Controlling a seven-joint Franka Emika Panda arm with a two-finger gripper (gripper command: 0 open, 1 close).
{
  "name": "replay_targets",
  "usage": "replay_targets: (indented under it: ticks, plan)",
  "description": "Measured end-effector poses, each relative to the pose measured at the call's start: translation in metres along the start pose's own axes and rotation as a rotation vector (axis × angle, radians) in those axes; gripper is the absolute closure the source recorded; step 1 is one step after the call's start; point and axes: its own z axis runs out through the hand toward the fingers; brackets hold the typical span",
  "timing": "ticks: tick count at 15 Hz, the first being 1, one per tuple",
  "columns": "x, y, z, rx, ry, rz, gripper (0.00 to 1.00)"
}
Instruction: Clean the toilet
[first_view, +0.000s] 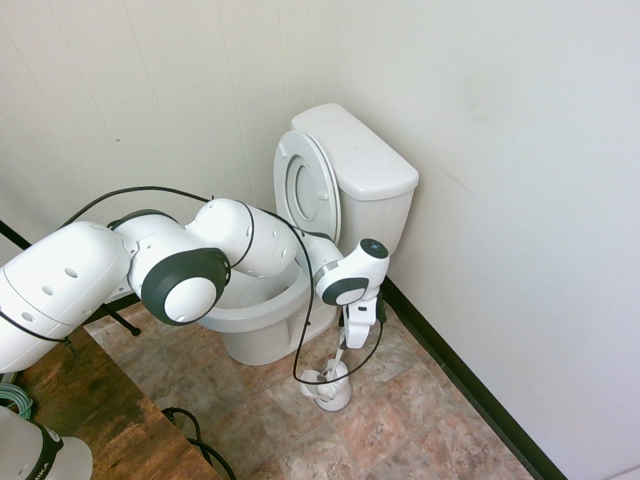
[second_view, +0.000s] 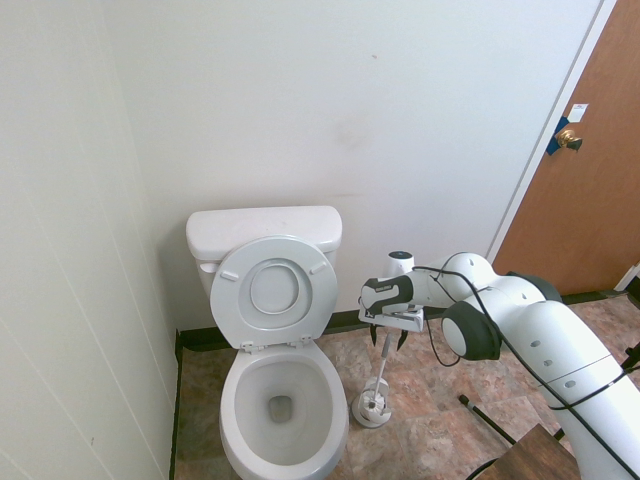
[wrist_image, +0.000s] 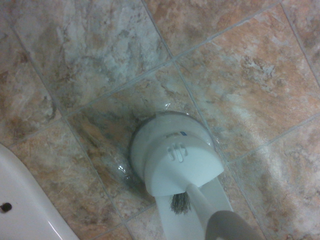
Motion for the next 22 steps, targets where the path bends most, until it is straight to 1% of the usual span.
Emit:
replay_targets:
  ticks: [3,10,15,19,22]
  plan:
    - [0.002,-0.005,-0.002,-0.003,-0.005,0.004,1.00]
    - [0.005,-0.006,0.014,-0.007,-0.004,0.009,1.00]
    - [0.004,-0.008,0.014,0.004,-0.006,0.008,1.00]
    - [0.008,-0.003,0.018,0.062,0.013,0.003,1.00]
    - [0.008,0.014,0.021,0.119,0.021,0.001,1.00]
